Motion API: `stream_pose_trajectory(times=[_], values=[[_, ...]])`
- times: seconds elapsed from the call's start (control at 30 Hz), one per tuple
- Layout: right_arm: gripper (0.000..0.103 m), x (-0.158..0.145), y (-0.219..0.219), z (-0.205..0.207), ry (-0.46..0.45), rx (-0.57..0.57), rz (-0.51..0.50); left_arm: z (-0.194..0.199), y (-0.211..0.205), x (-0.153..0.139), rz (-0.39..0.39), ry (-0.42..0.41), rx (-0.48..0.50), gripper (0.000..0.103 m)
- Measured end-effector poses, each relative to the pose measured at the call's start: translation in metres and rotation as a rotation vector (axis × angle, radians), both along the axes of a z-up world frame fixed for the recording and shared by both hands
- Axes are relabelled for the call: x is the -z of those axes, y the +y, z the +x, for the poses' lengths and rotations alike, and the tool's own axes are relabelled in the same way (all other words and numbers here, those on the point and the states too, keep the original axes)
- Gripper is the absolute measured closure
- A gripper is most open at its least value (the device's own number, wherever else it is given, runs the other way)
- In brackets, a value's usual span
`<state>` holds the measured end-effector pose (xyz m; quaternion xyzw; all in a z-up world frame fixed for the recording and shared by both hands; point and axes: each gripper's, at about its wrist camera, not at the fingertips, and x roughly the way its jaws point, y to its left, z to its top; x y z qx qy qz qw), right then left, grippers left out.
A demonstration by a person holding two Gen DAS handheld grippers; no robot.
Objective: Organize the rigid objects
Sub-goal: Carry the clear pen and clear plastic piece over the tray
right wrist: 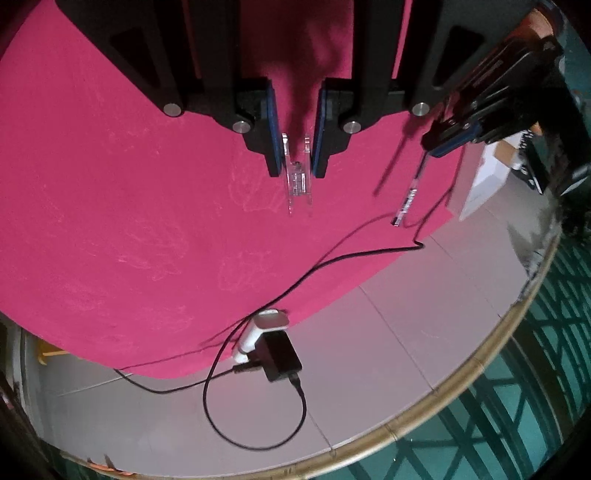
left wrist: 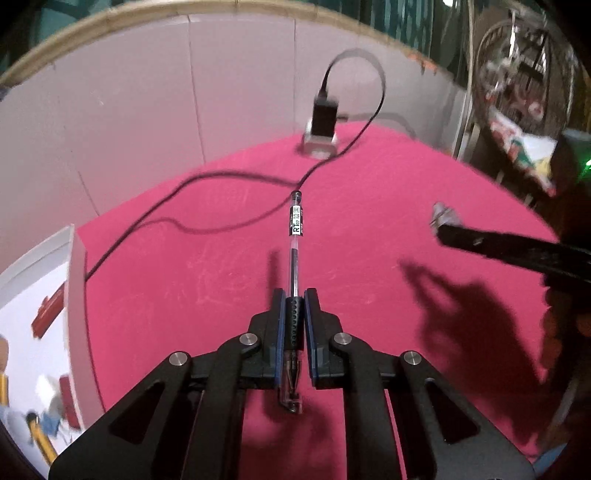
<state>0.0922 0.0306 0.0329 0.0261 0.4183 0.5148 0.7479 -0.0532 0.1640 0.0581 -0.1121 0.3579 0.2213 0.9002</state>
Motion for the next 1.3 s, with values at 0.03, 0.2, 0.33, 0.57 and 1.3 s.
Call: stream_pose_trajectory(times=[0.03,0.2,0.33,0.57,1.3], values=[[0.088,-0.005,-0.004,-0.002,-0.004,-0.001,0.012,-0.008,-0.008,-0.009,0.01,-0.026,-0.007,0.094],[0.088,-0.025,-0.007,-0.008,-0.041,-0.012,0.054,-0.031,-0.021,-0.032,0.055,-0.089,-0.069,0.094],[0.088,-0.04,-0.014,-0.022,-0.09,-0.026,0.081,-0.044,-0.022,-0.044,0.116,-0.097,-0.143,0.094],[0.088,-0.065,-0.014,-0.056,-0.251,-0.056,0.109,-0.083,-0.03,-0.056,0.17,-0.124,-0.22,0.094],[0.088,-0.09,0.005,-0.11,-0.346,-0.17,0.13,-0.165,-0.01,-0.067,0.158,-0.187,-0.376,0.094]])
